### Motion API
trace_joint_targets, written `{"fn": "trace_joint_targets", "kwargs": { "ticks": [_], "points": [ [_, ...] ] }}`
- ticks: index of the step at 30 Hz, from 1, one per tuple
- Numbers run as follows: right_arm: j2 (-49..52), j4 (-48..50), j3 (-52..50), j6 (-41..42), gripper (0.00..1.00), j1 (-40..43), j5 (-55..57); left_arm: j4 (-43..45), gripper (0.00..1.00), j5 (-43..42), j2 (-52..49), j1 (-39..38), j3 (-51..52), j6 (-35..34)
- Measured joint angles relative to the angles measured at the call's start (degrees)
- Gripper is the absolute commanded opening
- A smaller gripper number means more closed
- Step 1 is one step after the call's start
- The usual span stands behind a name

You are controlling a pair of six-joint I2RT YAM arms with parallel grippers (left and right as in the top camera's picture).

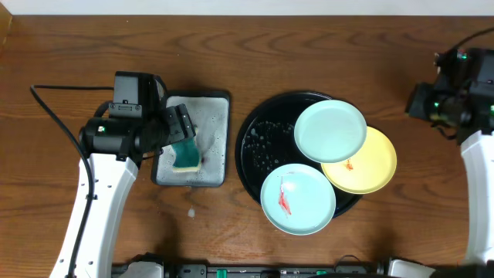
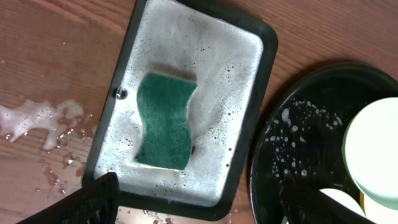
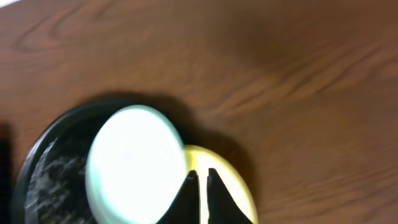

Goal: Clean dirty plates on tray and stack at the side

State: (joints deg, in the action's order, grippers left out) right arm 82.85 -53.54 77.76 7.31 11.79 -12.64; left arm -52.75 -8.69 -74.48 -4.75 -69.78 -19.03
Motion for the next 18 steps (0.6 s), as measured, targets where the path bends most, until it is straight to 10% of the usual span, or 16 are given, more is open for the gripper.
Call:
{"fn": "trace_joint_targets", "kwargs": {
  "ticks": [9, 18],
  "points": [
    [11.5, -11.82, -2.01, 0.57, 0.56, -2.78, -8.11, 0.0, 0.83, 0.02, 0.0, 0.0, 0.0, 0.0],
    [19.89, -6.32, -3.52, 3.96, 0.4, -4.11, -5.2, 0.0, 0.83, 0.0, 0.0, 0.0, 0.0, 0.0]
  ]
}}
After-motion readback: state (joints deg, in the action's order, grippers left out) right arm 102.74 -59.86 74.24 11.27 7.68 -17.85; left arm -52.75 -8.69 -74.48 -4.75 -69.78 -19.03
